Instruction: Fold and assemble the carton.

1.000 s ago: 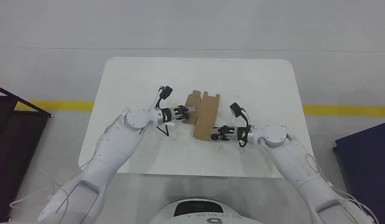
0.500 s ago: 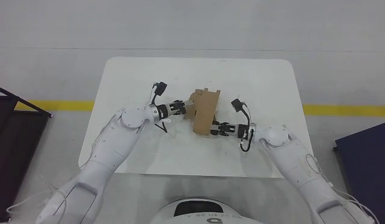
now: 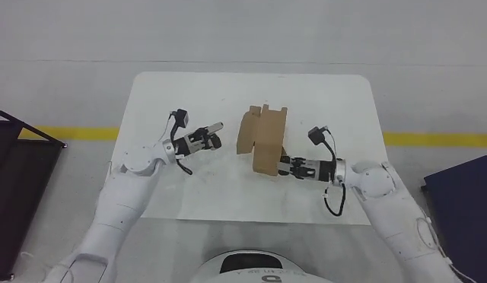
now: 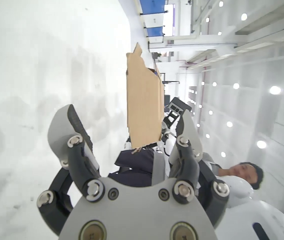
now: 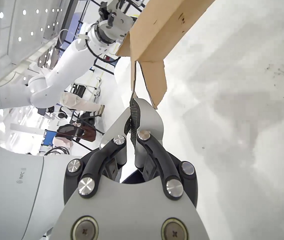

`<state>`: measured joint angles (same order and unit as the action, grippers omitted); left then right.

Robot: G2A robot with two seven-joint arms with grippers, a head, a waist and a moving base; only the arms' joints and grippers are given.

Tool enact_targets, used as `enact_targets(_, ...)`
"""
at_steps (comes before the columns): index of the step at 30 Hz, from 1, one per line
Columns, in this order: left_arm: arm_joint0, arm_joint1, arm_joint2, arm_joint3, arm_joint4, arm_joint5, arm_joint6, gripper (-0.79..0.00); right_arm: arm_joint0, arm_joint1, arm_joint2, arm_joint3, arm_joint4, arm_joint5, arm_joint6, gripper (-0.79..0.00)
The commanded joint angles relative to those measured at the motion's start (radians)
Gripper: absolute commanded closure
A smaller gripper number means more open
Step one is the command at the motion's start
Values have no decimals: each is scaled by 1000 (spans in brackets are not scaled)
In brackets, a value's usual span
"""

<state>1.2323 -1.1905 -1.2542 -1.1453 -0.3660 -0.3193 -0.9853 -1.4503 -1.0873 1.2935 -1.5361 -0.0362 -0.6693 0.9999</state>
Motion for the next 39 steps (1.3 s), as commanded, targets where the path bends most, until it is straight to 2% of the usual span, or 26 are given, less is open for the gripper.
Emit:
enact_targets(1,-4,-4,10,2,-65,-6,-51,-723,-35,10,34,-76,0,13,16,0)
enact_targets(4,-22,-12,35,9,-141,-3,-116,-708,-71,22,67,-152,6,25,37,0)
enact_targets(6,-38,-18,54,19,-177,0,-143,-668,-84,27,78,-179,20,35,53,0)
enact_targets(10,-68,-31,94,32,-228,0,-184,-496,-94,34,84,-205,27,43,66,0)
enact_targets(11,-74,-34,102,37,-245,-2,-193,-379,-95,36,82,-206,32,44,69,0)
enact_targets(13,-84,-40,114,49,-283,-12,-215,-314,-93,38,80,-206,35,46,70,0)
enact_targets(15,-96,-44,122,64,-309,-23,-242,-86,-89,40,74,-202,41,47,73,0)
enact_targets(16,-101,-46,126,69,-320,-31,-253,0,-86,41,72,-199,42,46,72,0)
enact_targets(25,-120,-60,144,96,-417,-69,-333,0,-50,45,31,-158,49,61,67,0)
enact_targets(31,-128,-62,145,108,-425,-81,-336,0,-23,46,2,-136,54,79,64,0)
enact_targets(32,-129,-63,145,108,-428,-81,-336,-166,-20,47,-2,-133,55,79,63,0)
enact_targets(33,-129,-63,144,109,-432,-80,-334,-289,-16,47,-5,-131,54,78,61,0)
enact_targets(39,-132,-64,142,110,-439,-75,-345,-342,-6,50,-21,-129,36,84,48,0)
